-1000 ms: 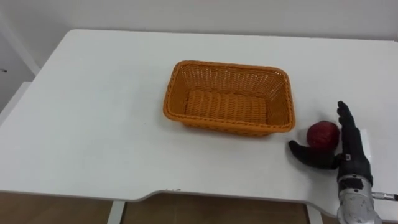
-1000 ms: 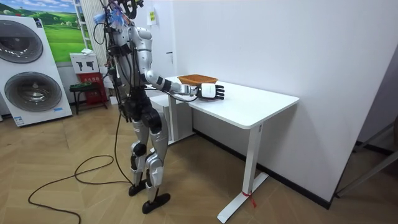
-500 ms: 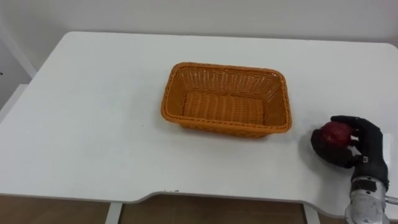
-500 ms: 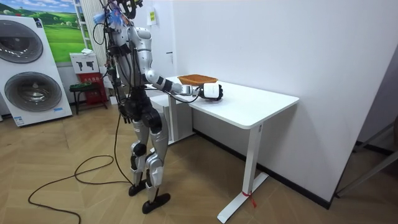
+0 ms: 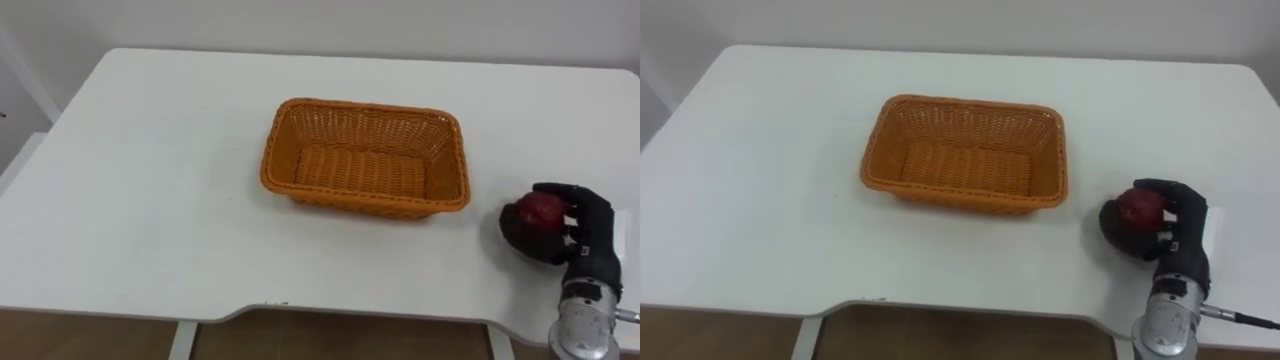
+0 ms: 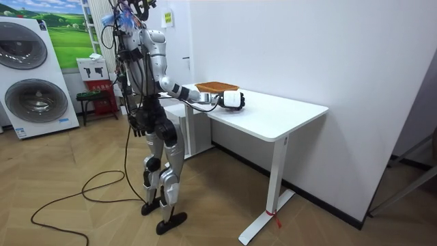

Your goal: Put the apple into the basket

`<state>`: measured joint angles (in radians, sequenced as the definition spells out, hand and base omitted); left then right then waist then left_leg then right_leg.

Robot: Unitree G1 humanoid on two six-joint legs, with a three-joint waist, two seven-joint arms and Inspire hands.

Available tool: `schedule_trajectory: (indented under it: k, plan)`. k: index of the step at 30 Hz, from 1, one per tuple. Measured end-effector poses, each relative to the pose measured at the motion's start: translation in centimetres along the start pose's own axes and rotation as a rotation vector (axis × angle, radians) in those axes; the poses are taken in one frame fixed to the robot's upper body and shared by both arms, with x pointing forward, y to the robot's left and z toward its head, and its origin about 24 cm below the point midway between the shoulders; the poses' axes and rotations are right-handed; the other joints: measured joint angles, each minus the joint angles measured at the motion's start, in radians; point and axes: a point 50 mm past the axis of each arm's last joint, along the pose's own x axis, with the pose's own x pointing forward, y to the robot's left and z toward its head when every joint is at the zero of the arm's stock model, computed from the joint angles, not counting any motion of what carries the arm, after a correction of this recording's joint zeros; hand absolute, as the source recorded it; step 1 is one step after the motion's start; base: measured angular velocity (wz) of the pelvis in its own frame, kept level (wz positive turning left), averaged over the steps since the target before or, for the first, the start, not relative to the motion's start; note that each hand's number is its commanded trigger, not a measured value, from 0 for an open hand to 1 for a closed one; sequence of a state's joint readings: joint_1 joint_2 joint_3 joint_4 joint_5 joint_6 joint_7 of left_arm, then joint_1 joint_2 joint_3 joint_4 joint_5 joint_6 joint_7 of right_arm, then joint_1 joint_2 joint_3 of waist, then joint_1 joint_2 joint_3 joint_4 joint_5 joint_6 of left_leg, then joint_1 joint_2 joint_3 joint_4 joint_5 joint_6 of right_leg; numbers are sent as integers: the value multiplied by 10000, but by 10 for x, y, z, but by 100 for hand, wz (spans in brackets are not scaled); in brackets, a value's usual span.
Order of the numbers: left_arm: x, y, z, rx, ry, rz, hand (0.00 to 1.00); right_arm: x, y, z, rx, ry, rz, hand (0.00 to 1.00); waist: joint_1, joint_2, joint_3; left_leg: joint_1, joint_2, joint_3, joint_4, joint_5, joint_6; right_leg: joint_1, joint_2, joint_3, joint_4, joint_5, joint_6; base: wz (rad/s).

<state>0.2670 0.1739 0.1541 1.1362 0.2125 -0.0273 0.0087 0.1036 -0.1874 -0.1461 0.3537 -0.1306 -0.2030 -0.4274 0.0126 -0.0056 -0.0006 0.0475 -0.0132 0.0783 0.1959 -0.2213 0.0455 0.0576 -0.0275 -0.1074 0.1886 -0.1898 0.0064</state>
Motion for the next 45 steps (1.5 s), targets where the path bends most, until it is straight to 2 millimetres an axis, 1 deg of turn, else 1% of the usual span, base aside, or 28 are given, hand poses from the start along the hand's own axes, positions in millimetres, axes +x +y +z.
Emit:
schedule_trajectory:
  k: [1, 2, 4, 5, 7, 9, 10, 13, 16, 20, 21, 22, 23, 24, 25, 26, 27, 30, 31, 34, 36, 45]
  plan:
    - [0, 0, 1, 39, -21, 2, 0, 2, 0, 11, 15, -461, -37, 100, -12, 2, -5, -48, -1, 17, 19, 3, -1, -87, 2, 7, 8, 0, 0, -4]
    - [0, 0, 2, 62, -41, 6, 0, 2, 0, 16, 13, -695, -67, 100, -17, -2, -1, -64, -1, 17, 22, 6, -4, -102, 3, 4, 6, 0, 0, 0]
    - [1, 0, 5, 173, -121, -27, 0, 4, -2, 36, 193, -1584, -201, 100, 11, -51, -31, -153, -2, 19, 30, 8, -9, -201, 15, -7, 0, 1, -1, 0]
    - [1, 0, 6, 176, -149, -25, 0, 4, -3, 41, 264, -1764, -239, 100, 16, -67, -40, -164, -2, 19, 30, 9, -9, -209, 17, -14, -9, 1, -1, 0]
    - [1, 0, 9, 182, -262, -10, 0, 5, -5, 52, 407, -2244, -383, 100, 213, -122, -71, -165, 3, 23, 18, 9, -10, -224, 22, 5, -34, 1, -1, 0]
    - [2, 1, 12, 178, -351, 0, 0, 5, -5, 62, 449, -2648, -402, 100, 275, -139, -71, -156, 6, 18, 2, 9, -10, -215, 21, 24, -36, 1, -1, 0]
    - [2, 1, 13, 177, -365, 8, 0, 5, -4, 68, 538, -2884, -368, 100, 309, -136, -62, -142, 6, 13, -4, 9, -10, -210, 25, 68, -38, 1, -1, -3]
    - [2, 1, 13, 172, -368, 28, 0, 4, -4, 76, 610, -3235, -296, 100, 462, -142, -29, -55, 6, 15, -71, 9, -10, -166, 30, 117, -42, 1, -1, -5]
    - [2, 0, 11, 246, -258, -5, 0, 3, -1, 83, 589, -3496, -120, 100, 497, -157, 37, -70, 10, 23, -67, 10, -9, -183, 20, 102, -20, 1, -1, 0]
    - [2, -2, 7, 482, -14, -79, 0, 0, 3, 95, 272, -4066, 320, 100, 485, -156, 55, -149, 7, 6, 9, 10, -8, -220, 13, 69, 5, 1, -1, 2]
    - [2, -3, 8, 601, 34, -141, 0, -2, 4, 102, 293, -4357, 445, 100, 485, -138, 64, -202, 5, 10, 31, 9, -8, -240, 9, 29, 0, 1, -1, 7]
    - [3, -5, 8, 719, 68, -208, 0, -6, 6, 109, 117, -4755, 577, 82, 497, -117, 78, -220, 5, 13, 23, 8, -11, -251, 18, 21, -2, 4, -4, 5]
    - [3, -6, 8, 763, 79, -239, 0, -7, 9, 112, 30, -4927, 695, 74, 499, -115, 78, -220, 4, 13, 12, 7, -12, -250, 23, 20, 2, 4, -5, 0]
    - [3, -7, 9, 869, 65, -296, 0, -11, 13, 117, -102, -5217, 956, 57, 529, -106, 72, -217, 7, 14, -7, 5, -15, -244, 37, 13, 6, 5, -7, 0]
    - [3, -8, 11, 868, 49, -338, 0, -15, 18, 121, -39, -5419, 1212, 49, 598, -99, 72, -210, 7, 23, -19, 5, -17, -244, 49, 16, 5, 13, -19, 0]
    - [4, -8, 13, 861, 23, -340, 0, -16, 21, 123, -2, -5491, 1349, 2, 637, -99, 72, -206, 7, 24, -20, 6, -20, -245, 55, 15, 1, 17, -26, 0]
    - [4, -8, 17, 802, -62, -346, 0, -19, 27, 125, 56, -5597, 1638, 0, 704, -100, 70, -194, 3, 23, -13, 8, -24, -245, 61, 13, -12, 22, -33, 0]
    - [6, -12, 25, 1052, -274, -464, 0, -23, 38, 129, 99, -5760, 2276, 0, 786, -86, 56, -203, 3, 5, -10, 9, -24, -247, 49, -21, -28, 23, -33, 0]
    - [6, -12, 26, 1063, -288, -469, 0, -25, 43, 132, 94, -5835, 2560, 0, 803, -86, 45, -213, 4, -4, -3, 10, -23, -247, 43, -67, -31, 23, -33, 0]
    - [6, -12, 27, 1067, -296, -464, 0, -28, 51, 137, 119, -6029, 3050, 0, 793, -110, 30, -241, 4, -36, 14, 10, -23, -250, 21, -201, -42, 23, -33, 4]
    - [6, -12, 29, 1067, -313, -459, 0, -28, 52, 139, 118, -6122, 3172, 0, 770, -117, 24, -264, 5, -92, 18, 11, -21, -248, -2, -342, -49, 23, -32, 7]
    - [7, -12, 33, 1065, -377, -441, 0, -28, 56, 139, -29, -6026, 3515, 0, 765, -170, -16, -269, 13, -110, 25, 14, -19, -238, -18, -404, -58, 24, -30, 1]
